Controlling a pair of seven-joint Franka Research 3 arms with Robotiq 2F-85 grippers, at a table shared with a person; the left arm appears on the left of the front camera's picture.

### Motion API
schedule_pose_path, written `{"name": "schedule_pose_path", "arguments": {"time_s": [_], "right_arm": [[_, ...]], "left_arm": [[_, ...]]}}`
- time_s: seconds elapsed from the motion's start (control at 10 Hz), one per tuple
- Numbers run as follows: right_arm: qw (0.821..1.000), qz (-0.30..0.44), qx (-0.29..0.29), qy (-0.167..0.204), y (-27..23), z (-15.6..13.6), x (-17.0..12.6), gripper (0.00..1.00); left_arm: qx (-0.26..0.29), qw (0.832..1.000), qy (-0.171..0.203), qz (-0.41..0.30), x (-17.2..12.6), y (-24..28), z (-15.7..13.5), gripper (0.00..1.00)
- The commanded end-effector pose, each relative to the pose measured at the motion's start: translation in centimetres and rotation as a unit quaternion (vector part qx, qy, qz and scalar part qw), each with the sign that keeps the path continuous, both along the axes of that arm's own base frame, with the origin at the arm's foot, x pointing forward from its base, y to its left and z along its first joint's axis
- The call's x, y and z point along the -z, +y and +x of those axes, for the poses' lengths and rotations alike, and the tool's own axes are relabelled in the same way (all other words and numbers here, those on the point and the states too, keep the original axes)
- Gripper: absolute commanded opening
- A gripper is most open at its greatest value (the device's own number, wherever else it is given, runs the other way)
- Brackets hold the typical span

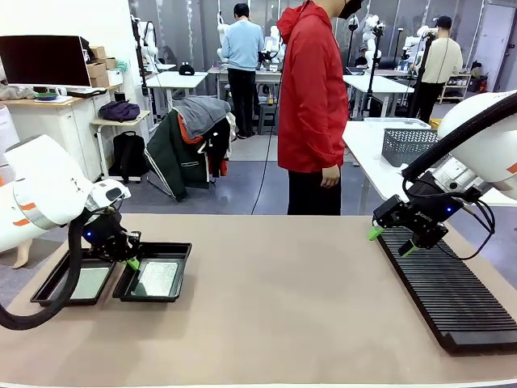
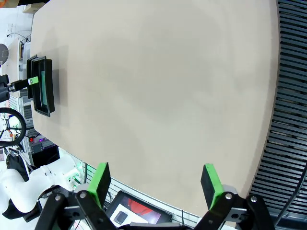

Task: Inspect and transfer BCBs to ESD trays.
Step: Pick up the ESD tray and place it on the left side of the table.

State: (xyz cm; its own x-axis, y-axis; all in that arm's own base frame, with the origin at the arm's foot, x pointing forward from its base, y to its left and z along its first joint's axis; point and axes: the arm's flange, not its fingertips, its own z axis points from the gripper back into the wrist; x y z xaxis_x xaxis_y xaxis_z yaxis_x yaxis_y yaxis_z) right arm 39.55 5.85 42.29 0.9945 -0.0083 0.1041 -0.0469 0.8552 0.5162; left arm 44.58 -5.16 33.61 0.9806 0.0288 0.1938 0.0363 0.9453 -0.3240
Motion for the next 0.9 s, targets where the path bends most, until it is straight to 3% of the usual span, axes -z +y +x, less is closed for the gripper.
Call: {"name": "schedule_pose_path", "arguments": {"time_s": [0.0, 0.8], "right_arm": [[1.000, -0.001, 0.007, 0.006, 0.2, 0.2, -0.2, 1.00], [1.000, -0.001, 0.007, 0.006, 0.2, 0.2, -0.2, 1.00]], "left_arm": [[0.008, 1.000, -0.005, 0.001, 0.9, 1.2, 0.1, 0.03], [0.018, 1.000, -0.018, 0.000, 3.4, 2.4, 1.5, 0.03]]}}
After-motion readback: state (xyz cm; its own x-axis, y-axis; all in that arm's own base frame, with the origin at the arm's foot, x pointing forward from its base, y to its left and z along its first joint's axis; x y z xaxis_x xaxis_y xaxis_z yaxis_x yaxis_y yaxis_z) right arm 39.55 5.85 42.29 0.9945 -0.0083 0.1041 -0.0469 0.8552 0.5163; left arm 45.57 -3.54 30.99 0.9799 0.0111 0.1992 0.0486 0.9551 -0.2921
